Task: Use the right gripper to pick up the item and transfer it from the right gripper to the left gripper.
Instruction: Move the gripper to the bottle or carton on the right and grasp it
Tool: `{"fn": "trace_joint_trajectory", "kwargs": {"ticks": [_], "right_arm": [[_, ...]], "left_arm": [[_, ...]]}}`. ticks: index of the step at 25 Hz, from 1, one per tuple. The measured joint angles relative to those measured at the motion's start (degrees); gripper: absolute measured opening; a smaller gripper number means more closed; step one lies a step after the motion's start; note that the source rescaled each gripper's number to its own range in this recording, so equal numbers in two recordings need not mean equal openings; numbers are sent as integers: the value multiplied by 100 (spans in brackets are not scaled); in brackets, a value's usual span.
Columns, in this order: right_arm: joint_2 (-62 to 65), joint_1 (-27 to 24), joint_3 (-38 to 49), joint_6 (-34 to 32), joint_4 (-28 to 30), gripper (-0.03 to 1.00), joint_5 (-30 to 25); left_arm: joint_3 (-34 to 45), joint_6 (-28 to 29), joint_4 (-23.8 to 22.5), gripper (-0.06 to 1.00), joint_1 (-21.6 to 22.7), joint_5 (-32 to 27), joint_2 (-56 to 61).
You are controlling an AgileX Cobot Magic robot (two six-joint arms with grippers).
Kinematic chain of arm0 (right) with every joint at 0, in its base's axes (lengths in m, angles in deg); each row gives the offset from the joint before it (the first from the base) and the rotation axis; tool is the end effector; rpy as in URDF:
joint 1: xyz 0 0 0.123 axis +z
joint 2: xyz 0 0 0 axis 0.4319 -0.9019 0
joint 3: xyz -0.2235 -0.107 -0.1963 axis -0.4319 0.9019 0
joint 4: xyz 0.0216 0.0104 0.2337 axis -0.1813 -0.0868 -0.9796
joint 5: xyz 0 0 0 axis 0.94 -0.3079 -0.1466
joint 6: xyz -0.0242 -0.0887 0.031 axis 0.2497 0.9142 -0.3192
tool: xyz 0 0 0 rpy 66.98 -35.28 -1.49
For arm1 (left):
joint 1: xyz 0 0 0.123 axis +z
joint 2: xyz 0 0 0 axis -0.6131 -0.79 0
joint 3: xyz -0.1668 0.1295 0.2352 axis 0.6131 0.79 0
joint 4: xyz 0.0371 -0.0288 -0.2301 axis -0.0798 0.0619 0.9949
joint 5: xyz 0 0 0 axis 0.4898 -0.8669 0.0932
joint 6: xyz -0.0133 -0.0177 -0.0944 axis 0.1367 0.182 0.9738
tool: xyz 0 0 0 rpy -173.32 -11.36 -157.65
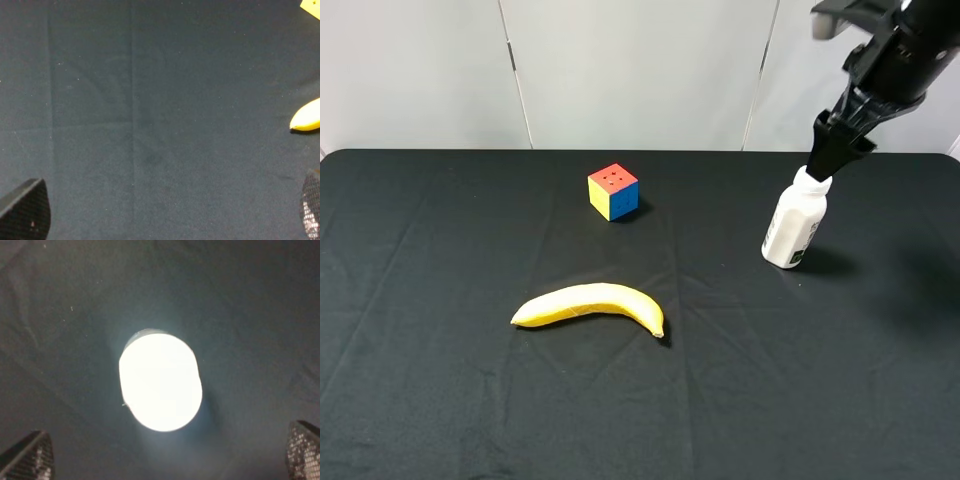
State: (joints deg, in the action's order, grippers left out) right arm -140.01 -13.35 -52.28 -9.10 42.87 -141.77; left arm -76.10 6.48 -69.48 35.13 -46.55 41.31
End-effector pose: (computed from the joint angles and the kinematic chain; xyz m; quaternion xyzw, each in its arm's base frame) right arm 0.3195 0.0755 0.3259 -0.3811 0.9105 0.0023 0.1603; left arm -0.0452 0.0052 0.2629 0.0150 0.8552 0.0034 0.5181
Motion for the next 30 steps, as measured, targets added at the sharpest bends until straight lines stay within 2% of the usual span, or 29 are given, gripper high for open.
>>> {"fn": "trace_joint_trajectory", "kwargs": {"ticks": [19,30], "right_arm": [[-955,-12,-6,516,78,100,641],[-1366,-81,-6,522,93,100,692]], "left_arm": [[0,0,0,100,0,0,0],[0,0,0,100,0,0,0]]}}
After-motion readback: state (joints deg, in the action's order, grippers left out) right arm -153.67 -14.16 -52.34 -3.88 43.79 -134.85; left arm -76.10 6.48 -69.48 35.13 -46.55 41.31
